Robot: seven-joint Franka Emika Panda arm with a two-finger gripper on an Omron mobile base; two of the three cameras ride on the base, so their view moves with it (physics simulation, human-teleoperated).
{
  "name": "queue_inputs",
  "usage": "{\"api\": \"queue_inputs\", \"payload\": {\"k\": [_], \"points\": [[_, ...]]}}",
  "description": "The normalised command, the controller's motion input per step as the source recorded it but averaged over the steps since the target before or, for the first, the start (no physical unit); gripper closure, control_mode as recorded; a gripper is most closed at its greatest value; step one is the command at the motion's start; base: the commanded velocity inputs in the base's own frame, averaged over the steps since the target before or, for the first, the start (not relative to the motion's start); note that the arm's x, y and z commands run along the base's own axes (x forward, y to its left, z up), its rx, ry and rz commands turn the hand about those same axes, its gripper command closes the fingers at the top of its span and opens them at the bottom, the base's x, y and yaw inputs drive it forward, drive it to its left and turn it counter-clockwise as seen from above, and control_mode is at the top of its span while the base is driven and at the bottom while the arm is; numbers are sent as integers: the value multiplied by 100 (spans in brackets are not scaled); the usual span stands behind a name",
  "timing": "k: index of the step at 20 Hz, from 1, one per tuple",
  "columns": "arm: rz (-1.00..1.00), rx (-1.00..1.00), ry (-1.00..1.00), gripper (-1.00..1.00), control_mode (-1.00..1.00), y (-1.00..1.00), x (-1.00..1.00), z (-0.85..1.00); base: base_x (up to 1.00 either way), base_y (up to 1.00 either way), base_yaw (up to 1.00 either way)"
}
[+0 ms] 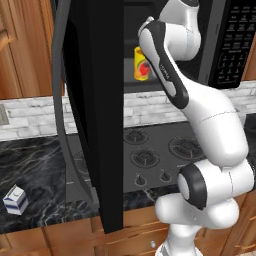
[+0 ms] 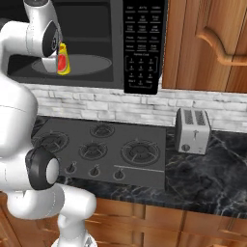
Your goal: Place the microwavable item in the microwave. Then, close the microwave door and press the start button.
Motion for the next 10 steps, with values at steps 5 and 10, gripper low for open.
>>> {"api": "queue_inputs", "payload": {"k": [5, 10], "points": [[0, -5, -1, 100, -100, 3, 27, -6, 0, 0, 0], [0, -2, -1, 100, -100, 3, 19, -1, 0, 0, 0]]}}
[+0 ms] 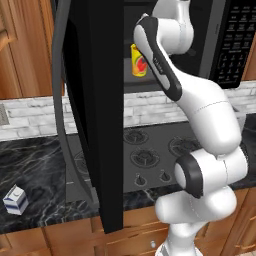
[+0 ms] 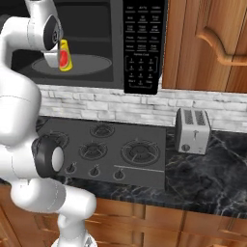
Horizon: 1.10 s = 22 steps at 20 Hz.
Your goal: Place the microwavable item in the microwave. Then, close the microwave door and press the start button.
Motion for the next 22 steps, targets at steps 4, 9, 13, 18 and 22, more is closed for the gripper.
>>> {"api": "queue_inputs", "payload": {"k": [4, 9, 13, 18, 22], "points": [[0, -3, 0, 100, -100, 6, 28, -24, 0, 0, 0], [0, -4, 6, 100, -100, 9, 40, -43, 0, 0, 0], [0, -3, 2, -100, -100, 3, 28, -32, 0, 0, 0], [0, 0, -2, -100, -100, 0, 9, -6, 0, 0, 0], [0, 0, -4, -100, -100, 0, 2, -6, 0, 0, 0]]}}
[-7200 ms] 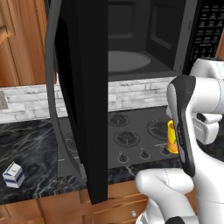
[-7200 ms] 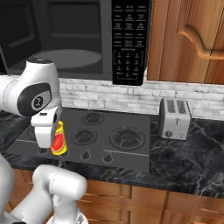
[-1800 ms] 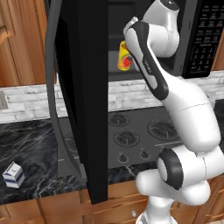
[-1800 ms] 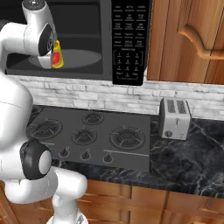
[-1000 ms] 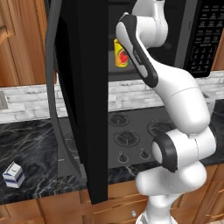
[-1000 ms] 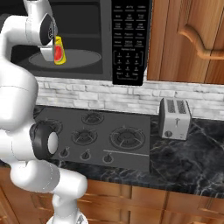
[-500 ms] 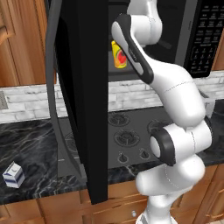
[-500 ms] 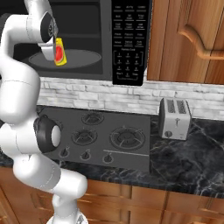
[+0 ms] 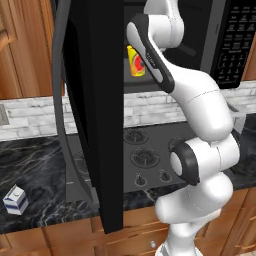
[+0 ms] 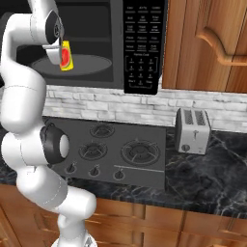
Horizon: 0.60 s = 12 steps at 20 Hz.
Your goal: Place the microwavable item in the microwave. Then, close the microwave door and press the start button.
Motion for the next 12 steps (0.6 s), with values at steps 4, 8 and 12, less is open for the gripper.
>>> {"api": "queue_inputs", "payload": {"k": [4, 8, 12], "points": [[0, 0, -9, -100, -100, -7, 0, -1, 0, 0, 0], [0, 0, -16, -100, -100, -3, -4, -3, 0, 0, 0], [0, 0, -18, -100, -100, -2, -15, -9, 0, 0, 0]]}}
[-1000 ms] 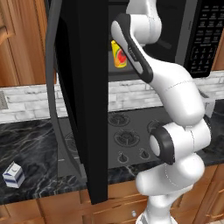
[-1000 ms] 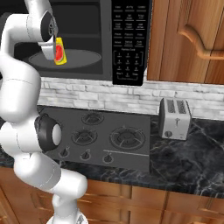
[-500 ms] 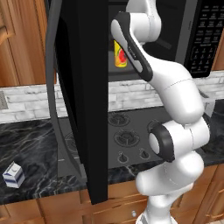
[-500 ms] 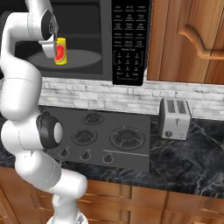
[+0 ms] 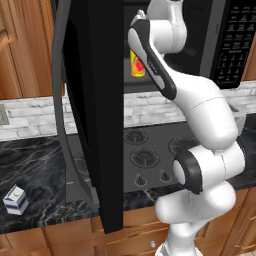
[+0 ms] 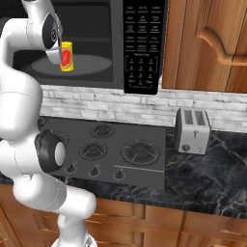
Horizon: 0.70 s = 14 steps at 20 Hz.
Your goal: Place the microwavable item in the microwave. Then, close the microwave door and press the start button.
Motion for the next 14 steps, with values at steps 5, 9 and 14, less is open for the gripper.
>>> {"api": "queue_inputs", "payload": {"k": [5, 9, 14], "points": [[0, 0, -21, -100, -100, -1, -33, -31, 0, 0, 0], [0, 0, -22, -100, -100, 0, -45, -12, 0, 0, 0], [0, 0, -26, -100, -100, -5, -49, 24, 0, 0, 0]]}}
